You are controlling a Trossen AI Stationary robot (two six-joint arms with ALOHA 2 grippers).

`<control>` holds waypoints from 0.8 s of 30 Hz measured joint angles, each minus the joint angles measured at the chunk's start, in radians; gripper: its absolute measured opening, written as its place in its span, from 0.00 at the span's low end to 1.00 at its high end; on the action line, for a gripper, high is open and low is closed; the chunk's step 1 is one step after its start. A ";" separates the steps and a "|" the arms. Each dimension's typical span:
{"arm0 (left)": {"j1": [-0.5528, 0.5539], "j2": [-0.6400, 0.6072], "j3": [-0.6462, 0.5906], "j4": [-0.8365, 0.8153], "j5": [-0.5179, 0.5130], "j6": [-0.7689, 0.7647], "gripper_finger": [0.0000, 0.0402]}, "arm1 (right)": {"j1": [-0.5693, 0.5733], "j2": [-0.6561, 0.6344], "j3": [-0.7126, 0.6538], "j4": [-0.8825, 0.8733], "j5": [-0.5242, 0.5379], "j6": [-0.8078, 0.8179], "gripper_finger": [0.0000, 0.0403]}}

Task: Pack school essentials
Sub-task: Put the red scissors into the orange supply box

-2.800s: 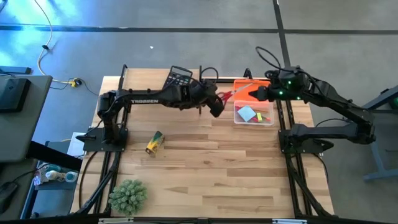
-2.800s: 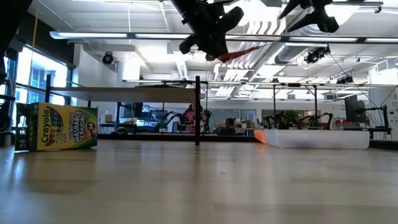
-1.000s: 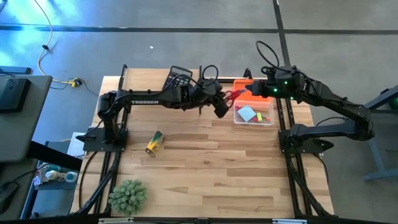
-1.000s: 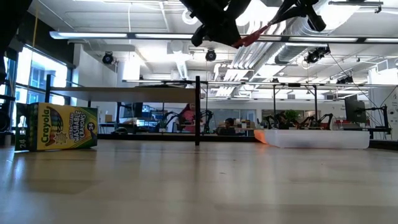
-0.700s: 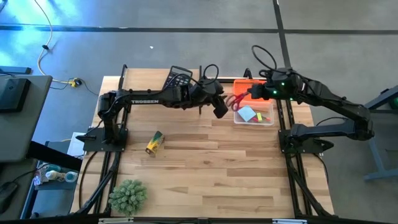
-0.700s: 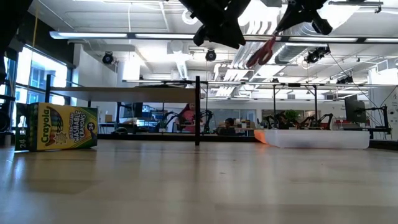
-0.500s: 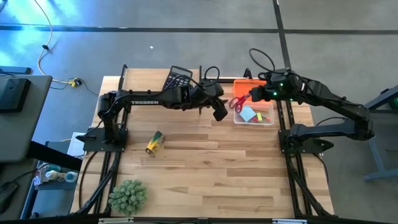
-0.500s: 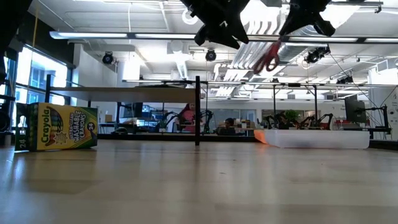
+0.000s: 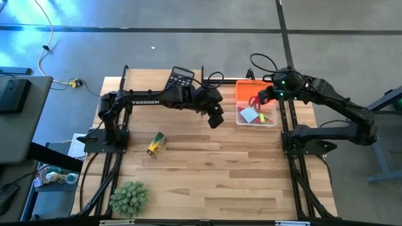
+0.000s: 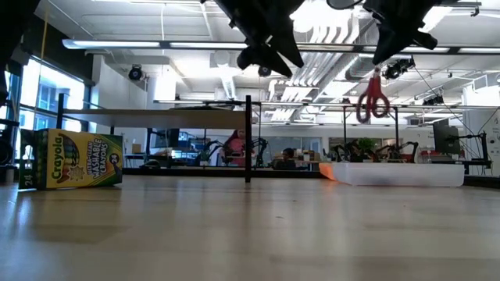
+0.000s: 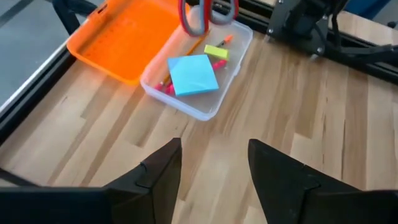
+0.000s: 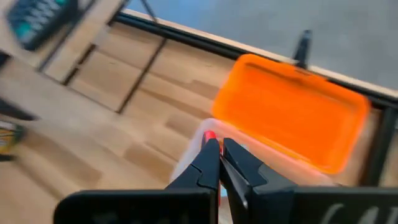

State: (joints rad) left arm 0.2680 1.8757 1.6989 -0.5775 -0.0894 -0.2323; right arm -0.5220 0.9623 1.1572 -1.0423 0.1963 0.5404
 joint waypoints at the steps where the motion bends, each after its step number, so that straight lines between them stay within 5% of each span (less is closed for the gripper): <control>1: 0.000 -0.008 0.000 -0.007 0.000 0.000 0.43 | -0.008 0.000 0.000 -0.007 0.012 -0.013 0.00; 9: 0.000 -0.065 0.000 -0.041 0.000 0.021 0.42 | -0.046 -0.040 -0.076 -0.043 0.064 -0.042 0.00; 24: 0.039 -0.073 0.000 -0.047 0.037 0.052 0.42 | -0.047 -0.341 -0.484 0.320 -0.019 0.429 0.00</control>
State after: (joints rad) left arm 0.3070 1.8027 1.6989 -0.6245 -0.0524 -0.1804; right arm -0.5686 0.6208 0.6735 -0.7225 0.1776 0.9691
